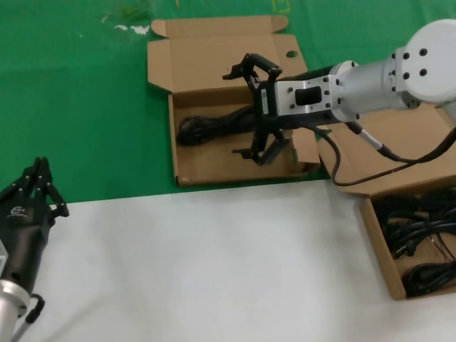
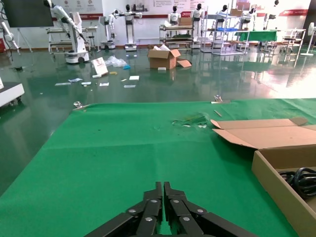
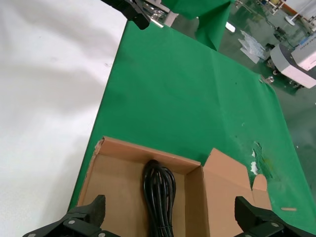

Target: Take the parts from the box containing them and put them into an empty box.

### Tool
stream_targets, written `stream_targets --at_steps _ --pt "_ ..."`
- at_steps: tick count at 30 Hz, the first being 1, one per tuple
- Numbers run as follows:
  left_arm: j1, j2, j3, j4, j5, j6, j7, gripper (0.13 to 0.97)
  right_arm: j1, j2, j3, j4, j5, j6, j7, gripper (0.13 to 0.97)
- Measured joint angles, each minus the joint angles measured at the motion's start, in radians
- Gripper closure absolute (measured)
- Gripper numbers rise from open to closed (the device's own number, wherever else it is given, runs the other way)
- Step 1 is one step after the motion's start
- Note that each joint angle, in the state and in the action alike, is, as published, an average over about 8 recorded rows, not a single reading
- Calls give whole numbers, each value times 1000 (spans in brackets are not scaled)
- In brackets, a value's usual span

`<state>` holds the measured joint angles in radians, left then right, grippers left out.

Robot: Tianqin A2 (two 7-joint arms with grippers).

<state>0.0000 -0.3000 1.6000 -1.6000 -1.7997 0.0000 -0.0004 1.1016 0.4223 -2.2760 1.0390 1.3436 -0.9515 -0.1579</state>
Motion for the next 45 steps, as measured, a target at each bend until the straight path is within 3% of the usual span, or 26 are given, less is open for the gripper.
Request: stream_targets --at_steps 7,11,19,23,40,45 --pt "0 0 0 0 0 0 0 899 -62 -7 38 32 26 54 9 168" --pt "0 0 0 0 0 0 0 871 -115 -13 70 59 48 99 17 153" --pt "0 0 0 0 0 0 0 730 -232 -26 142 118 96 200 34 129" --pt "0 0 0 0 0 0 0 730 -290 -32 178 148 120 251 42 129" --pt "0 0 0 0 0 0 0 329 -542 -60 333 276 225 468 78 129" --pt "0 0 0 0 0 0 0 264 -617 -68 378 314 255 532 88 129"
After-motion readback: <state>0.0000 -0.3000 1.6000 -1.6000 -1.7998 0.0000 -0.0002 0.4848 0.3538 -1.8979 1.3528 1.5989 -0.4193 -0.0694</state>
